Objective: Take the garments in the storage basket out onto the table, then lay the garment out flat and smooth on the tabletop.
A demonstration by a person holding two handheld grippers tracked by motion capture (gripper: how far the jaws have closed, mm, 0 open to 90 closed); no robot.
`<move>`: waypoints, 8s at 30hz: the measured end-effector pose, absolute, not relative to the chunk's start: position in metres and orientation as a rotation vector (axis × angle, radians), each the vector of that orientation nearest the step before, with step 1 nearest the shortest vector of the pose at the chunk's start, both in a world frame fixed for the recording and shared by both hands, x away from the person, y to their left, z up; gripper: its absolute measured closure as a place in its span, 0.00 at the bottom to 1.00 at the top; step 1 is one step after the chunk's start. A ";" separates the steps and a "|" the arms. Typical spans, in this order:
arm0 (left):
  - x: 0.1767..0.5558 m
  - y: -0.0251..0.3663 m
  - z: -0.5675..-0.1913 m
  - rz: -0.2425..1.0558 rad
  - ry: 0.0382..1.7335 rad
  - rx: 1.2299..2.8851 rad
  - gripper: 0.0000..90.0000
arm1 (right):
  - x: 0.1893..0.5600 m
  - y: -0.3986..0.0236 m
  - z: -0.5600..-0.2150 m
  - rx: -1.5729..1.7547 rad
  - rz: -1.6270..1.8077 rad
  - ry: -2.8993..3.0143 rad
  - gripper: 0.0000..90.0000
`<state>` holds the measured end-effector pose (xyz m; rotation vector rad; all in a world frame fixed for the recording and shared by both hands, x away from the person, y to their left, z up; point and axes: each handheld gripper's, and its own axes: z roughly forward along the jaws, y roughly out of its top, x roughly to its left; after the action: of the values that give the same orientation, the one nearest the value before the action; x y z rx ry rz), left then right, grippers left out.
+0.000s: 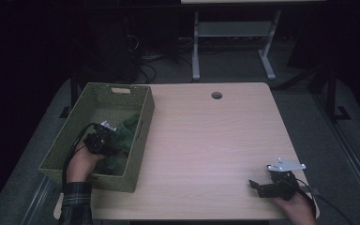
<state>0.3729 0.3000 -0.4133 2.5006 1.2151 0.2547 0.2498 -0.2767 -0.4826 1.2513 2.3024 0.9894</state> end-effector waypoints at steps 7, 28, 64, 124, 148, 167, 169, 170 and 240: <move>0.368 0.306 -0.398 0.249 1.185 2.369 0.83 | 0.250 -0.277 -0.483 1.251 0.989 2.302 0.08; 0.363 0.321 -0.341 0.275 1.116 2.136 0.84 | 0.250 -0.277 -0.483 1.252 0.989 2.302 0.08; 0.351 0.322 -0.229 0.434 0.983 1.974 0.86 | 0.250 -0.277 -0.483 1.253 0.991 2.299 0.08; 0.362 0.097 -0.274 0.139 0.655 2.027 0.86 | 0.250 -0.277 -0.483 1.254 0.992 2.299 0.08; 0.354 0.030 -0.386 -0.028 0.727 2.085 0.86 | 0.250 -0.277 -0.483 1.252 0.990 2.300 0.08; 0.376 -0.001 -0.458 -0.046 0.768 2.219 0.83 | 0.249 -0.277 -0.483 1.254 0.987 2.299 0.08; 0.379 0.000 -0.459 -0.058 0.770 2.217 0.82 | 0.249 -0.277 -0.483 1.255 0.987 2.299 0.08; 0.379 0.000 -0.458 -0.056 0.770 2.214 0.80 | 0.249 -0.277 -0.483 1.256 0.987 2.299 0.08; 0.310 0.037 -0.433 -0.058 0.590 2.208 0.98 | 0.277 -0.234 -0.464 1.123 1.162 2.420 0.92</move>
<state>0.3100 0.0369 -0.4333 2.2078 0.5903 -0.0579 0.2775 -0.2343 -0.4637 1.1235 2.4198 1.1620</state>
